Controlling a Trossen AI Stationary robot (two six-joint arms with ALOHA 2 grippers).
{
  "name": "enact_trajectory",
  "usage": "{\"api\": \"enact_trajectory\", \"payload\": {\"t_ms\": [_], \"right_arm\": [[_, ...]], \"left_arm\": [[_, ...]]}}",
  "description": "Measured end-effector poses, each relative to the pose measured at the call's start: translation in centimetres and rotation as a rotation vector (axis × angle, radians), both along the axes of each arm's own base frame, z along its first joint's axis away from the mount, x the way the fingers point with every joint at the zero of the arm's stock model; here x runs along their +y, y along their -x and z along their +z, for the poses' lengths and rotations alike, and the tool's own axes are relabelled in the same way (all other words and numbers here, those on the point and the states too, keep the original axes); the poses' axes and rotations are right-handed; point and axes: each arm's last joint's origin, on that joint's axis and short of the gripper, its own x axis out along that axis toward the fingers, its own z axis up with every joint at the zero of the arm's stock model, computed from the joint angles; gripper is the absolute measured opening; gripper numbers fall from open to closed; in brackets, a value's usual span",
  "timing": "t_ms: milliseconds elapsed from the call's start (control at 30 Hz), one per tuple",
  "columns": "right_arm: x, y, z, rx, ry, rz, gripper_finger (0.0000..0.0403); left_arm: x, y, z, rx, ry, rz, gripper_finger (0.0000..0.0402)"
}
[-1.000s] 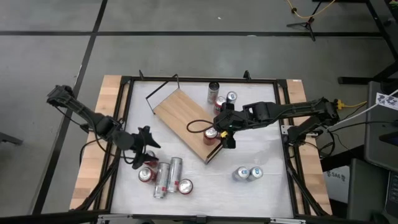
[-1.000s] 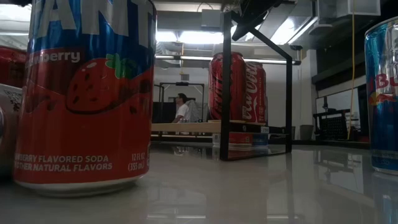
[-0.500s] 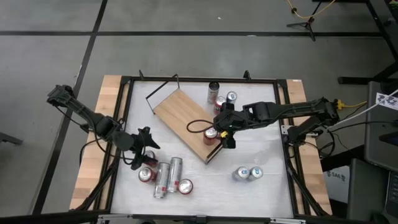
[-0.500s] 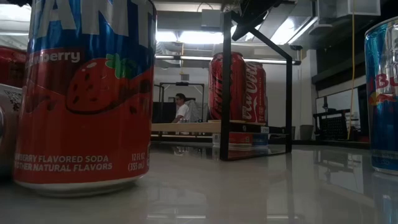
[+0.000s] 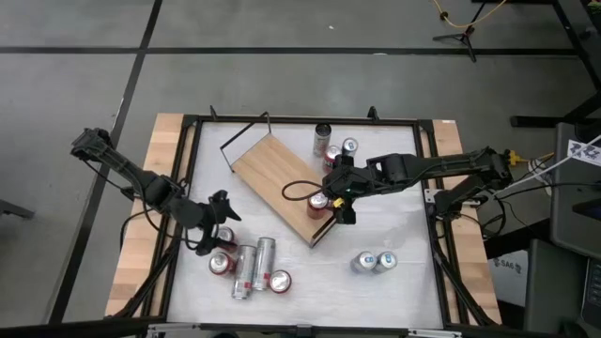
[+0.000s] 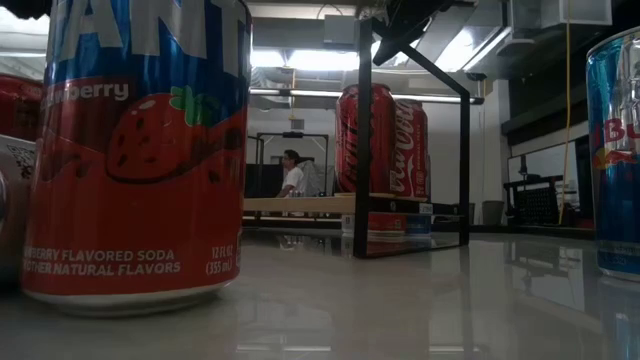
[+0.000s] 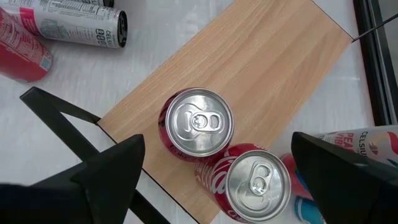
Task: Place canned beverage on shelf
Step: Put the red black soda can on the shelf aligned with the other red black soda can
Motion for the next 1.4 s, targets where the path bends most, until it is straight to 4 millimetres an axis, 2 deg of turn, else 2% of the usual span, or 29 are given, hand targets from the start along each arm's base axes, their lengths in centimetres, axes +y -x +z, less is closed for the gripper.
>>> {"api": "enact_trajectory", "payload": {"t_ms": [233,333,500,633,833,1100,1400], "right_arm": [[0.0,0.0,0.0,0.000,0.000,0.000,0.0395],[0.0,0.0,0.0,0.000,0.000,0.000,0.0395],[0.0,-0.1,0.1,-0.010,0.000,-0.001,0.0395],[0.0,-0.3,0.3,-0.043,-0.002,-0.002,0.0395],[0.1,-0.6,0.5,-0.079,-0.007,-0.002,0.0395],[0.1,-0.7,0.6,-0.096,-0.010,-0.003,0.0395],[0.1,-0.7,0.6,-0.098,-0.035,-0.022,0.0395]], "left_arm": [[0.4,0.7,-0.9,0.108,-0.063,-0.002,0.0363],[0.3,0.8,-0.8,0.116,-0.084,-0.095,0.0364],[-0.2,0.8,0.6,0.094,-0.084,-0.318,0.0364],[-0.2,1.0,1.5,0.094,-0.099,-0.358,0.0364],[-0.3,0.7,2.0,0.192,-0.212,-0.428,0.0364],[-1.3,-1.0,0.0,0.366,-0.354,-0.507,0.0364],[-1.9,-2.1,-1.5,0.429,-0.415,-0.559,0.0364]]}}
